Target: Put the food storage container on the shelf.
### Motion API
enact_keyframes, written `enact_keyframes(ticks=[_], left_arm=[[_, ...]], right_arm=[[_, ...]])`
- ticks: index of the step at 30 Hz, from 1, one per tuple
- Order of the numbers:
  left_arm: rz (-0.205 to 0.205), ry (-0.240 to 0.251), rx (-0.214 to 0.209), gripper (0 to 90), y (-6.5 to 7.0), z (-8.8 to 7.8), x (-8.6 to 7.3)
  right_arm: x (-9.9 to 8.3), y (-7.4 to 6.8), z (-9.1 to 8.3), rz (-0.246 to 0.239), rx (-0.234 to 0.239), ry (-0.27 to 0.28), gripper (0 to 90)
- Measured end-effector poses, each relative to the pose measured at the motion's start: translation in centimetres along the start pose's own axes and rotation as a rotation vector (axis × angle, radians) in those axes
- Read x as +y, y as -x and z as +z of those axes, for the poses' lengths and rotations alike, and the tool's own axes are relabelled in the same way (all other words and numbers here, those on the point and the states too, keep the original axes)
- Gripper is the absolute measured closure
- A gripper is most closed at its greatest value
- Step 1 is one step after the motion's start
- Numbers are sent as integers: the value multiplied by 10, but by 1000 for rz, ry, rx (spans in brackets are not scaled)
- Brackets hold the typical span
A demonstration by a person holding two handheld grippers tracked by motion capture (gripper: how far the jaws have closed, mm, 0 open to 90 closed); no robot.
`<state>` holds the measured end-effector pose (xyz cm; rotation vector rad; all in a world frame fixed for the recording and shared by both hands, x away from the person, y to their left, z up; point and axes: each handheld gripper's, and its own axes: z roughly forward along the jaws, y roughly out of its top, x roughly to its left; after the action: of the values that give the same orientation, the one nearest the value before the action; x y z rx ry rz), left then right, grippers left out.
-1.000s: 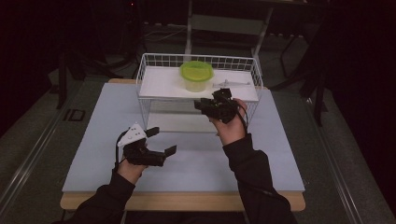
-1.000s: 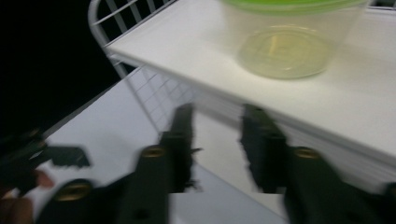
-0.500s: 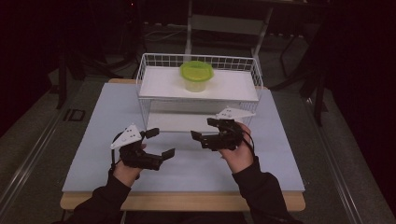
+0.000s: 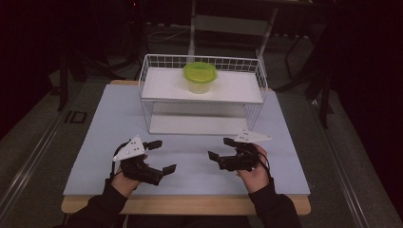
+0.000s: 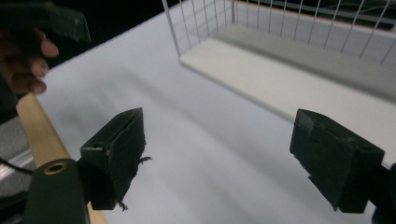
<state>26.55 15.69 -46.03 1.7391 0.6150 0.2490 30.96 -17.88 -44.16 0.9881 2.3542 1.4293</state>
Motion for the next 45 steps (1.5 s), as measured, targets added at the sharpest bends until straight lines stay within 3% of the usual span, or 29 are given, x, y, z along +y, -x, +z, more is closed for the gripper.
enact_keyframes(ticks=[4, 12, 20, 36, 39, 45], left_arm=[[25, -45, 11, 24, 2, 1, -7], [12, -87, -6, 24, -1, -5, -15], [3, -138, 6, 24, -7, -13, -25], [8, -175, 23, 24, -8, -14, -31], [26, -178, 52, 25, -7, -14, -30], [20, -198, 71, 25, -9, -14, -32]], right_arm=[[-11, -1, -6, -17, -8, -14, 177], [-29, -6, -19, -56, -36, -28, 157], [-41, -5, -31, -59, -54, -29, 157], [-58, 9, -35, -48, -121, -79, 160], [-59, 9, -35, -50, -126, -80, 160], [-59, 10, -36, -52, -142, -85, 162]])
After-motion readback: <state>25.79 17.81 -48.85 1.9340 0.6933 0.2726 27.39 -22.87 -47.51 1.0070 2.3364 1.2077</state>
